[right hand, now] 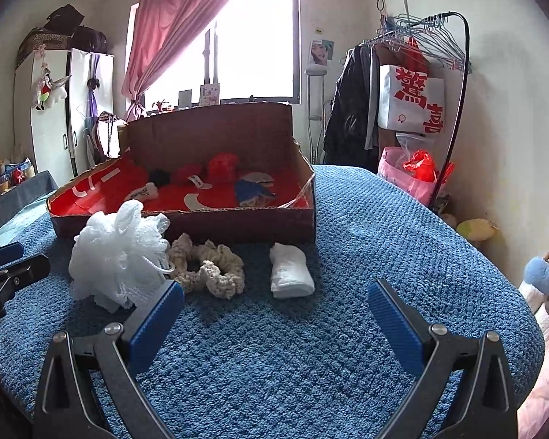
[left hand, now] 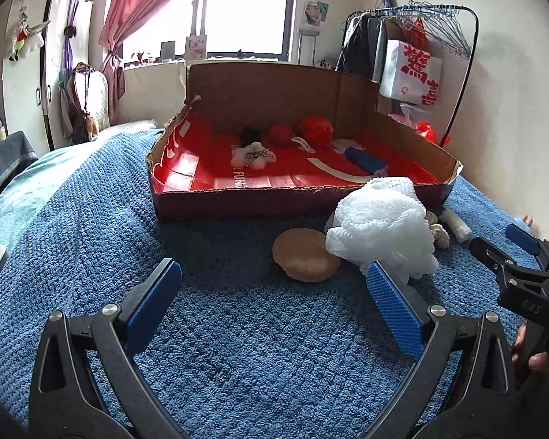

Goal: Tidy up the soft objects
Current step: 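Move both tools back over the blanket toward the sponge and towel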

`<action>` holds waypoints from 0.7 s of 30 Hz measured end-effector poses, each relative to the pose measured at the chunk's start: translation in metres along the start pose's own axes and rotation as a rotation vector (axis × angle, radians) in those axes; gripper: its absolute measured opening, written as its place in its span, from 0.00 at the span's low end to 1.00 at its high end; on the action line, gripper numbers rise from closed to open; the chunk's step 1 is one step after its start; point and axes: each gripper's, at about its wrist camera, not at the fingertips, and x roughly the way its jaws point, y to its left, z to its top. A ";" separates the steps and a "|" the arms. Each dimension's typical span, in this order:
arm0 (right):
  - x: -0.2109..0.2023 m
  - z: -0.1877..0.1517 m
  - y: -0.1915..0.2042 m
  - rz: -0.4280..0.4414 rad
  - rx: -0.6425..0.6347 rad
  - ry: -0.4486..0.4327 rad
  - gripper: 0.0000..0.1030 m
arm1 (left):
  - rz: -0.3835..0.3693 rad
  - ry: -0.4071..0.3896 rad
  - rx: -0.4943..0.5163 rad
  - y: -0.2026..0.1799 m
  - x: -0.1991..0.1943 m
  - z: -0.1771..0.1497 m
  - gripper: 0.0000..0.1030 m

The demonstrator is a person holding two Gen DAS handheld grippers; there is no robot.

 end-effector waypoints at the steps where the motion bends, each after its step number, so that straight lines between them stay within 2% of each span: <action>1: 0.003 0.002 -0.002 0.000 0.003 0.017 1.00 | -0.007 0.020 0.003 0.002 0.003 0.003 1.00; 11: 0.037 0.025 -0.018 -0.017 -0.006 0.202 1.00 | -0.037 0.193 0.105 0.001 0.036 0.017 1.00; 17: 0.058 0.031 -0.023 0.002 -0.005 0.295 1.00 | -0.057 0.244 0.162 -0.009 0.051 0.022 1.00; 19: 0.062 0.033 -0.026 0.009 0.002 0.307 0.97 | -0.072 0.256 0.175 -0.012 0.057 0.025 1.00; 21: 0.066 0.035 -0.028 0.022 0.002 0.320 0.90 | -0.084 0.271 0.185 -0.013 0.064 0.027 1.00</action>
